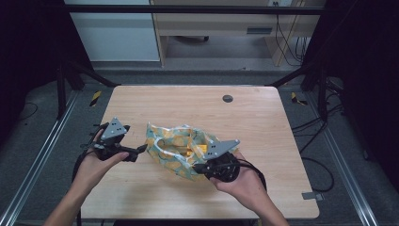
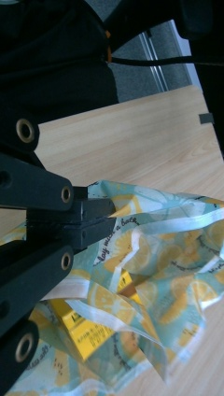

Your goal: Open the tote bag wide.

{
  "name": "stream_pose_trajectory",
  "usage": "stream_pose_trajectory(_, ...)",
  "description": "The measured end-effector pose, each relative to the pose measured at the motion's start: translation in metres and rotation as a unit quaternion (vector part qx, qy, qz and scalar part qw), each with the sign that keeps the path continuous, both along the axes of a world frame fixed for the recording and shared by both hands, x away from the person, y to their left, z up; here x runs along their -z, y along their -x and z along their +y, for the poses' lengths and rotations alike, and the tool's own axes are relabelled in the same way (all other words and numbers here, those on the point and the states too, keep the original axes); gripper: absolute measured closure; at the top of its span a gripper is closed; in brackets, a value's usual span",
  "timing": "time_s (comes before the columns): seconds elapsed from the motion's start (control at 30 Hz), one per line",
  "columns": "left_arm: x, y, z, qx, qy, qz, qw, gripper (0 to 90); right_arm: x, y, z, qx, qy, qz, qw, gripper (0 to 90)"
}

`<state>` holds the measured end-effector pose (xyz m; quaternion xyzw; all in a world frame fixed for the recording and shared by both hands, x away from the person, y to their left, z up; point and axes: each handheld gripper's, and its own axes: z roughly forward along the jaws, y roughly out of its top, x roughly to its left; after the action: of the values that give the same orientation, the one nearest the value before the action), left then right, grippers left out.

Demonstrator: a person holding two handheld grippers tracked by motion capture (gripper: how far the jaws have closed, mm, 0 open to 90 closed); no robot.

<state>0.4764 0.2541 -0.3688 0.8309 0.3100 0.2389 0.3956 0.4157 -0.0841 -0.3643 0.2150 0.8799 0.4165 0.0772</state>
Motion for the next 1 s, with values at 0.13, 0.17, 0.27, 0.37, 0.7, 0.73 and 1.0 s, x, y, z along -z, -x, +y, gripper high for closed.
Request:
stream_pose_trajectory(0.13, -0.004, -0.004, -0.005, 0.005, 0.003, 0.001, 1.0000, 9.8, 0.007, 0.001, 0.000, 0.000, 0.003, 0.008, 1.0000, 90.0)
stream_pose_trajectory(0.17, -0.006, -0.005, -0.007, 0.008, 0.001, 0.001, 1.0000, 10.5, 0.008, 0.001, 0.001, -0.002, 0.004, 0.008, 1.0000, 90.0)
stream_pose_trajectory(0.27, -0.011, -0.008, -0.014, 0.014, -0.006, -0.003, 0.9999, 11.0, 0.013, 0.002, 0.003, -0.005, 0.007, 0.013, 0.9999, 90.0)
stream_pose_trajectory(0.37, -0.015, -0.013, -0.022, 0.022, -0.019, -0.004, 0.9996, 11.1, 0.018, 0.003, 0.003, -0.006, 0.010, 0.016, 0.9998, 90.0)
stream_pose_trajectory(0.7, -0.013, -0.039, -0.038, 0.028, -0.024, 0.024, 0.9990, 11.2, 0.028, 0.004, 0.001, -0.004, 0.019, 0.025, 0.9995, 89.9)
stream_pose_trajectory(0.73, -0.010, -0.044, -0.040, 0.028, -0.033, 0.030, 0.9986, 11.3, 0.028, 0.003, 0.001, -0.005, 0.017, 0.024, 0.9995, 89.9)
stream_pose_trajectory(1.0, 0.001, -0.054, -0.041, 0.030, -0.067, 0.044, 0.9963, 11.3, 0.036, 0.002, -0.002, -0.002, 0.022, 0.033, 0.9992, 89.8)
